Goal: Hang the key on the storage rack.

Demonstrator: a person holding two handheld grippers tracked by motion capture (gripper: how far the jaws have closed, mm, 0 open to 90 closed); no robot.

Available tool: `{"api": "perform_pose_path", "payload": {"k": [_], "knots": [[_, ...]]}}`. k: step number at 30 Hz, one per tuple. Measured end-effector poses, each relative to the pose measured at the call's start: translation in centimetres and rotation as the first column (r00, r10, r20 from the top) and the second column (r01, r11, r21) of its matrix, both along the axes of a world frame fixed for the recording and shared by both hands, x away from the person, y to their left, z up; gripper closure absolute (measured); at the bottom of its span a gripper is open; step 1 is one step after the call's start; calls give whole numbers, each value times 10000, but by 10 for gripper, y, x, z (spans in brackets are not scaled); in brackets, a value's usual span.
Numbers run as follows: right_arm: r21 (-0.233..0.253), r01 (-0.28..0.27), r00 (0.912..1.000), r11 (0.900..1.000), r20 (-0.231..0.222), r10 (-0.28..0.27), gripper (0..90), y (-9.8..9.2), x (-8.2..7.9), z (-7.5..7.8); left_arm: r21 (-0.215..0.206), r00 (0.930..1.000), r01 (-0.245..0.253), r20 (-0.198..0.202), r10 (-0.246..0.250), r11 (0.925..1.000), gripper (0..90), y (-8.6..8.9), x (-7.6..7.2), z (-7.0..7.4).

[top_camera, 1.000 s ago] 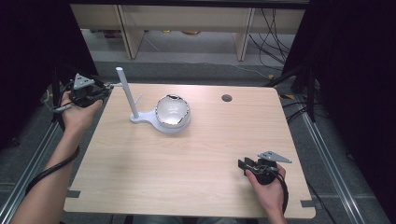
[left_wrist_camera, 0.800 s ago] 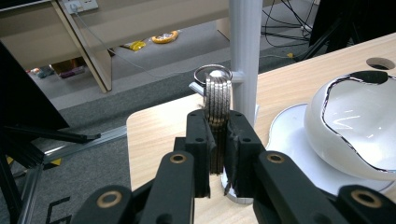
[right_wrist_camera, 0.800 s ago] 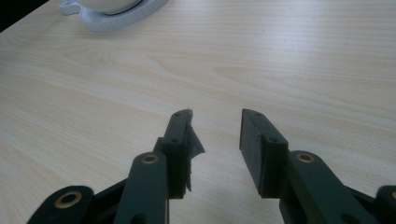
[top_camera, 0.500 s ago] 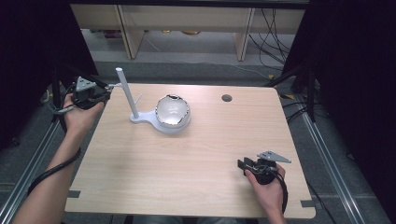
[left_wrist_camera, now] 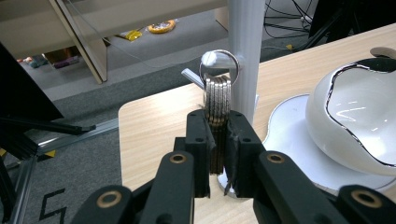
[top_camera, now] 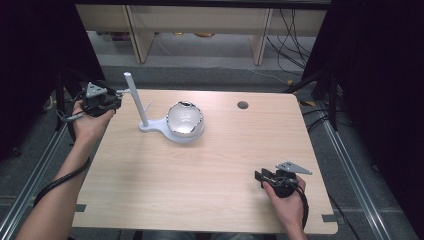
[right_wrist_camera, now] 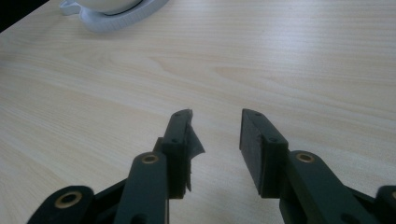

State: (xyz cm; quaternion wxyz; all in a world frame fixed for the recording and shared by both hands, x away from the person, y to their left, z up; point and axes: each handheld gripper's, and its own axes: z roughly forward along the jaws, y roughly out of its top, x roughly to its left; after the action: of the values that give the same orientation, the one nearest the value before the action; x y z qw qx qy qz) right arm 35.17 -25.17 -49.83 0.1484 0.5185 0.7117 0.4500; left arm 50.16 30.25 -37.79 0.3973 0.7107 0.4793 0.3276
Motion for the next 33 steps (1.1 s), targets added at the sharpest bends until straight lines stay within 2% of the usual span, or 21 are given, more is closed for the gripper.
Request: {"api": "perform_pose_path", "payload": {"k": [5,7,10,12,14,15,20,21,23,25,28,29,31,33], "knots": [[-2,19,10000,10000,13,-19,643,-1,0,0,-31,10000,43,-77,-43,10000,803,-3,2,-3],[-169,124,9999,9998,-51,-125,643,-1,-2,3,-52,9999,60,-96,-61,10000,802,-5,4,-5],[147,294,9993,9995,-250,-291,641,2,-4,3,-51,9999,61,-109,-62,10000,802,-6,5,-6],[288,222,9995,9993,-242,-215,641,2,-4,2,-40,9999,61,-116,-62,10000,802,-6,6,-6],[90,323,9994,9994,-163,-321,641,0,-3,2,-141,9999,46,-106,-47,9999,801,-8,7,-8],[256,274,9994,9993,-228,-268,640,0,-4,2,-147,9999,55,-84,-56,9999,799,-8,7,-8],[144,340,9992,9993,-200,-337,638,-1,-4,3,-190,10000,-12,-7,12,9998,747,-8,6,-9],[-109,153,9998,9998,83,-152,637,-3,-2,2,-208,10000,-32,28,33,9998,725,-7,5,-9],[-133,171,9999,9998,-10,-171,637,-4,-3,3,-265,9999,-22,97,25,9996,698,-5,0,-9],[22,135,9999,9999,96,-135,637,-3,-2,2,-308,9999,-38,150,43,9995,669,-4,-2,-9],[-81,190,9997,9998,144,-189,635,-4,-2,2,-361,9997,-29,256,38,9993,628,-2,-11,-11],[55,138,9998,9999,119,-139,633,-4,-3,2,-316,9995,-2,330,13,9995,611,-1,-15,-12],[-55,215,9996,9998,196,-214,627,-4,-2,2,-411,9987,100,505,-79,9991,565,1,-23,-16],[36,177,9997,9998,192,-178,625,-4,-3,2,-418,9975,328,640,-301,9986,527,3,-35,-22]]}}
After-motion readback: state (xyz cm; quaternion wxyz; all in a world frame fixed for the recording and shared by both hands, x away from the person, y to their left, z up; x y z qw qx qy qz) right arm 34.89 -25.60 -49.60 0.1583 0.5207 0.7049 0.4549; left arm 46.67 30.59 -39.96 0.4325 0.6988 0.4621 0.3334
